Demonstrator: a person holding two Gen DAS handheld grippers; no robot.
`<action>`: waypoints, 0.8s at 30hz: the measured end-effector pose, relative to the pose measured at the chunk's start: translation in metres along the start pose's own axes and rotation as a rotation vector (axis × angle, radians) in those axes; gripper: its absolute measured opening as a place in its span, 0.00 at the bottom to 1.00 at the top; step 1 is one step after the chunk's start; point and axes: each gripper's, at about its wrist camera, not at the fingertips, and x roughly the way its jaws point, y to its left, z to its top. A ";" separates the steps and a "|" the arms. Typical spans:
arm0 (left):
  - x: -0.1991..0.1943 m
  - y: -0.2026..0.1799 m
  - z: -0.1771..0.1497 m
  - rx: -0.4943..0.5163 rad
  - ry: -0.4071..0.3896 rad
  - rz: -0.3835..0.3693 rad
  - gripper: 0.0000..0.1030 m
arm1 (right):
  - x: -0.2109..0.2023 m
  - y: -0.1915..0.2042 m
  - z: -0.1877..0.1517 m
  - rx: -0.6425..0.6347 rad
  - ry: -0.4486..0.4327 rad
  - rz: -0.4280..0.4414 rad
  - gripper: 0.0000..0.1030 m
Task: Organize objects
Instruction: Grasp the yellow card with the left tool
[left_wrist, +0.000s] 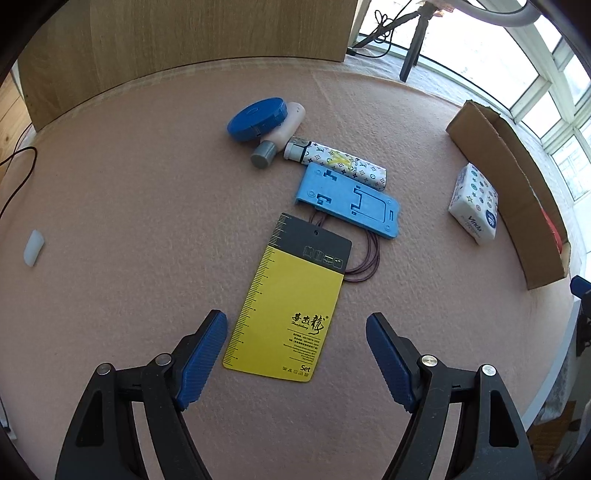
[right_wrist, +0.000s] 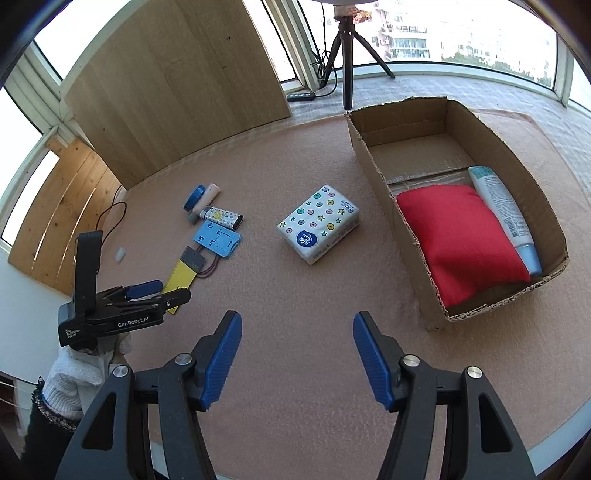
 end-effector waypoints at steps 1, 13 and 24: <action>0.000 -0.001 0.000 0.003 -0.001 0.004 0.78 | 0.000 -0.001 0.000 0.003 0.000 -0.001 0.57; 0.000 -0.007 -0.002 0.031 -0.003 0.082 0.78 | -0.002 -0.007 -0.002 0.015 0.006 -0.004 0.57; -0.010 -0.008 -0.010 0.028 -0.033 0.121 0.57 | -0.004 -0.014 -0.004 0.025 0.001 0.000 0.57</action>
